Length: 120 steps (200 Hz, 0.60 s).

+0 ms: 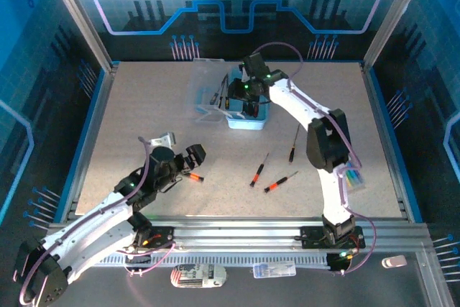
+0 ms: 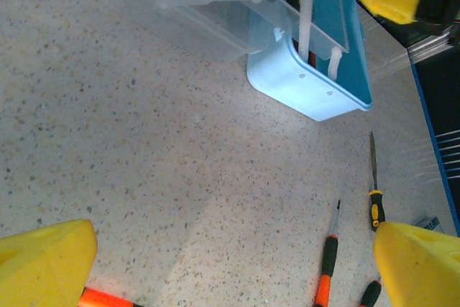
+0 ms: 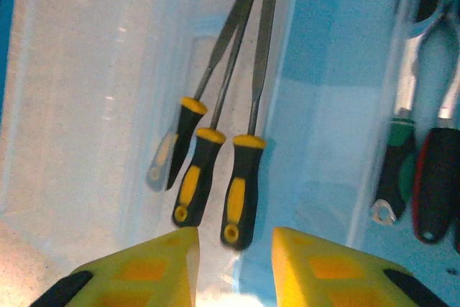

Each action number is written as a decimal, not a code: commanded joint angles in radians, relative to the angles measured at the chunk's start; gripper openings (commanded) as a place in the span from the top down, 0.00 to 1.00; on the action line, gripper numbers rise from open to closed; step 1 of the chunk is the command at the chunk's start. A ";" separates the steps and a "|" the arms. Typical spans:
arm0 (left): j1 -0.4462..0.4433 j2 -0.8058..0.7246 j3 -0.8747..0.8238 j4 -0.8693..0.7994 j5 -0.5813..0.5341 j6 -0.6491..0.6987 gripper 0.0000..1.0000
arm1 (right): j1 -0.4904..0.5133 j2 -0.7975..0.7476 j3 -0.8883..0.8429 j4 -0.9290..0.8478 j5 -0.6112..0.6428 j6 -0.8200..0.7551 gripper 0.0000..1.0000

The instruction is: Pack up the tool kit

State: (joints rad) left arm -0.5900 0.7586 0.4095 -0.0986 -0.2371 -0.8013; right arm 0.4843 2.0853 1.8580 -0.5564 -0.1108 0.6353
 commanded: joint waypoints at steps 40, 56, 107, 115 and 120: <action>0.010 0.162 0.124 0.032 0.060 0.103 0.01 | -0.089 -0.402 -0.480 0.064 0.129 -0.085 0.61; 0.006 0.254 0.179 -0.004 0.074 0.094 0.03 | -0.150 -0.486 -0.605 0.039 0.162 -0.089 0.59; -0.100 0.506 0.281 0.042 0.142 0.121 0.11 | -0.289 -0.654 -0.900 -0.011 0.179 -0.130 0.56; -0.111 0.534 0.288 0.054 0.150 0.114 0.11 | -0.289 -0.657 -0.916 -0.028 0.193 -0.136 0.55; -0.118 0.553 0.292 0.060 0.154 0.114 0.11 | -0.290 -0.657 -0.927 -0.036 0.206 -0.138 0.54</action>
State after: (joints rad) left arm -0.6743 1.2480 0.6727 -0.0753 -0.1310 -0.6998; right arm 0.1947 1.4639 0.9722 -0.5449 0.0536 0.5335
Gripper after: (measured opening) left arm 0.890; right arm 0.445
